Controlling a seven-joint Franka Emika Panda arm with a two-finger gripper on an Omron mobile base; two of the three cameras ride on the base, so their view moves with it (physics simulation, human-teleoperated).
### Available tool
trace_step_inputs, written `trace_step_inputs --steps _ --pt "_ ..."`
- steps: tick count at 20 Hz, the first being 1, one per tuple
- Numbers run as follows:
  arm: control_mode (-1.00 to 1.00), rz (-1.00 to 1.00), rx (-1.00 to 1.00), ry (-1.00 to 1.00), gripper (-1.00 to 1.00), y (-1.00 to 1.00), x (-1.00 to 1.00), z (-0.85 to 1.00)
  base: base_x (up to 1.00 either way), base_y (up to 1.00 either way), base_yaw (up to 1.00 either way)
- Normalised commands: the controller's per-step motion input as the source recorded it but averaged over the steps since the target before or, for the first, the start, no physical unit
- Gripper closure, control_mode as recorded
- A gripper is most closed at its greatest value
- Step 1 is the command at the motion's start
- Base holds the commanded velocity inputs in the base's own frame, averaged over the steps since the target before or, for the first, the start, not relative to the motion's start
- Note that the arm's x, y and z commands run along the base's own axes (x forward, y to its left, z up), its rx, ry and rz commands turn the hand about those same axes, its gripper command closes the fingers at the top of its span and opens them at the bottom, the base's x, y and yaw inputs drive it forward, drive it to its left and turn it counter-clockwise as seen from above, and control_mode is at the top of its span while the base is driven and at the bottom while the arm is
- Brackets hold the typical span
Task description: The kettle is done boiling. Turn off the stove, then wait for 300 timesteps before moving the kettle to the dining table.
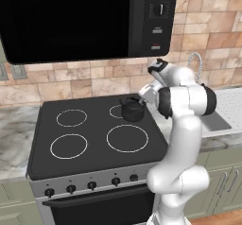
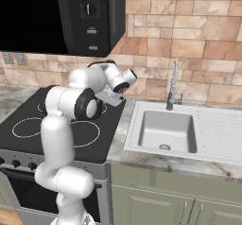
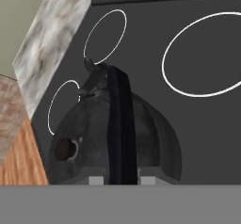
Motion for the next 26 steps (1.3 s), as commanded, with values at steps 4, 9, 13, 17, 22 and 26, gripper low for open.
trace_step_inputs --steps 4,9,13,17,22,26 --pt "-1.0 -0.09 0.0 -0.04 1.0 -0.04 -0.57 0.3 0.0 0.0 0.0" --pt "-1.0 -0.09 0.0 -0.04 1.0 -0.01 -0.55 0.34 0.0 0.0 0.0" --pt "-1.0 -0.08 0.0 -0.03 1.0 0.0 -0.51 0.36 0.0 0.0 0.0" --pt "-1.0 -0.06 0.0 -0.02 1.0 0.0 -0.5 0.38 0.0 0.0 0.0" --pt "-1.0 -0.05 0.0 -0.02 1.0 0.0 -0.48 0.35 0.0 0.0 0.0" --pt "-1.0 -0.04 0.0 0.0 1.0 0.0 -0.47 0.23 0.0 0.0 0.0"
